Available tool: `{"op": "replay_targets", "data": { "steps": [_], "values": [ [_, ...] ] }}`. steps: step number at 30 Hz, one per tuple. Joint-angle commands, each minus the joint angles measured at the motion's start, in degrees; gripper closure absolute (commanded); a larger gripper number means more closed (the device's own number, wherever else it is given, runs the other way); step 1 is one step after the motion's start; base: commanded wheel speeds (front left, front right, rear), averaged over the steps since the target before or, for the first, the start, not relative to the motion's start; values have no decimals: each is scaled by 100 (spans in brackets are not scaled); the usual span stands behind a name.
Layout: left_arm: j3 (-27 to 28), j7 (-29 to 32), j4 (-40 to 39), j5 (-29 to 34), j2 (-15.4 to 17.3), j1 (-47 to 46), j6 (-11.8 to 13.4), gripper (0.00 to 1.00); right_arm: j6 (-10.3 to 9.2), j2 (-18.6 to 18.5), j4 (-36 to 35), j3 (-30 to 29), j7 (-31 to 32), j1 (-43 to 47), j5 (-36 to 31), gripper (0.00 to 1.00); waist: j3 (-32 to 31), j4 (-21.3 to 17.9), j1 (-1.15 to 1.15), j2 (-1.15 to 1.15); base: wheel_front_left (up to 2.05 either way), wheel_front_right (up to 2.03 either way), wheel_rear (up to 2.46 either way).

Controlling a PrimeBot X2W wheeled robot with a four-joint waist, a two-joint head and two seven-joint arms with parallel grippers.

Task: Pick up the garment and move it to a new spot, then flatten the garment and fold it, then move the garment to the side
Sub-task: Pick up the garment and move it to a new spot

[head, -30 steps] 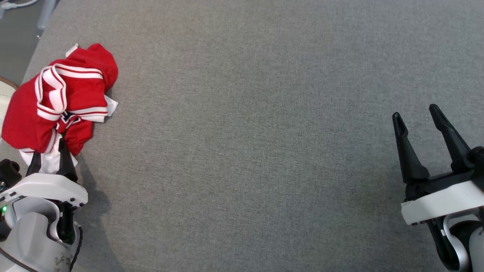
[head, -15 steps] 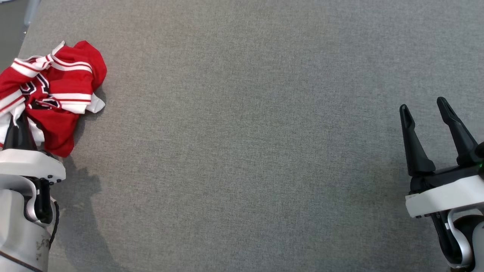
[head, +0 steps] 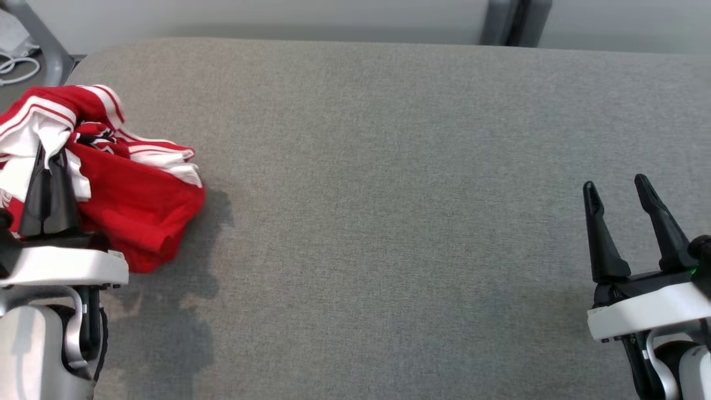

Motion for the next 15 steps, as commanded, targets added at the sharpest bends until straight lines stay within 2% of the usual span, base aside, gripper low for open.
{"op": "replay_targets", "data": {
  "steps": [1,8,15],
  "values": [
    [-41,125,-335,52,8,217,77,100,-2,4,28,3,-46,82,15,0,-242,-228,0,0,0,0,0],
    [-252,766,-1646,167,-51,1047,293,100,-2,69,98,139,-147,257,52,0,-505,-718,0,0,0,0,0],
    [-717,1128,-2067,216,-155,1277,185,100,-2,88,94,288,-165,258,72,0,-587,-1290,0,0,0,0,0]
  ]
}}
